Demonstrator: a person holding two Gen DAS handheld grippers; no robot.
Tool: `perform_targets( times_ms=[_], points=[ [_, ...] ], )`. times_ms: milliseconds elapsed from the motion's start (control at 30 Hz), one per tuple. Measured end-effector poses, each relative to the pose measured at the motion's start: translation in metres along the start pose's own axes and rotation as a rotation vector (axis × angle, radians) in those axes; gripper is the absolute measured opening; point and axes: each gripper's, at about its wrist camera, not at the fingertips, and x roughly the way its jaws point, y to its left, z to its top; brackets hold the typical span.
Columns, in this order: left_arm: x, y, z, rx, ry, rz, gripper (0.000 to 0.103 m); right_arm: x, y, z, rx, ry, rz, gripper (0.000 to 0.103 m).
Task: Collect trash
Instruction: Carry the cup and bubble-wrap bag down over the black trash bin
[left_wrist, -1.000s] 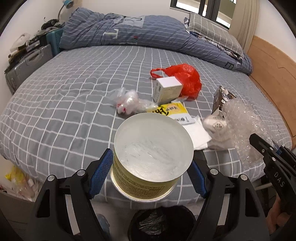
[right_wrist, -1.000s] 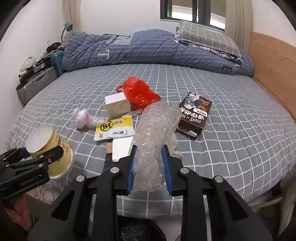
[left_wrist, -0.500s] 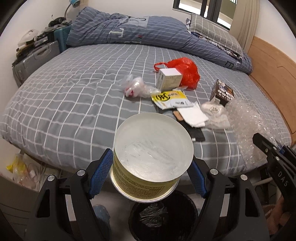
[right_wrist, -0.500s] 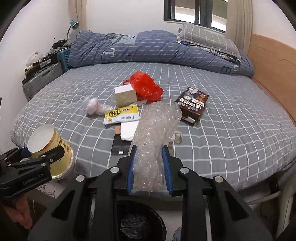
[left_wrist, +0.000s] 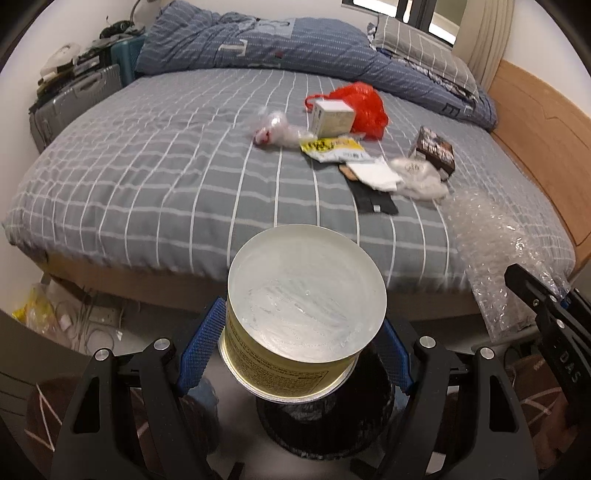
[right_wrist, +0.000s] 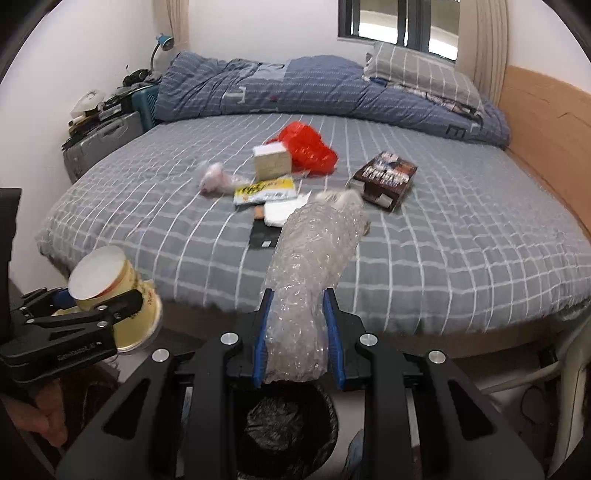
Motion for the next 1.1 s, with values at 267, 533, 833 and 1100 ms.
perform_targets(
  times_ms=[267, 533, 833, 1100],
  points=[
    [-0.005, 0.0, -0.027, 0.013, 0.04, 0.01, 0.075, -0.016, 0.01, -0.025, -0.024, 0.024, 0.003, 0.025],
    [-0.015, 0.0, -0.044, 0.018, 0.068, 0.023, 0.075, -0.017, 0.008, -0.04, -0.014, 0.069, 0.008, 0.025],
    [-0.018, 0.014, -0.07, 0.006, 0.133, 0.037, 0.075, -0.023, 0.011, -0.061, 0.005, 0.132, 0.021, 0.025],
    [0.022, 0.026, -0.081, -0.001, 0.174, 0.039, 0.075, 0.021, 0.02, -0.084, 0.01, 0.219, 0.041, 0.025]
  ],
)
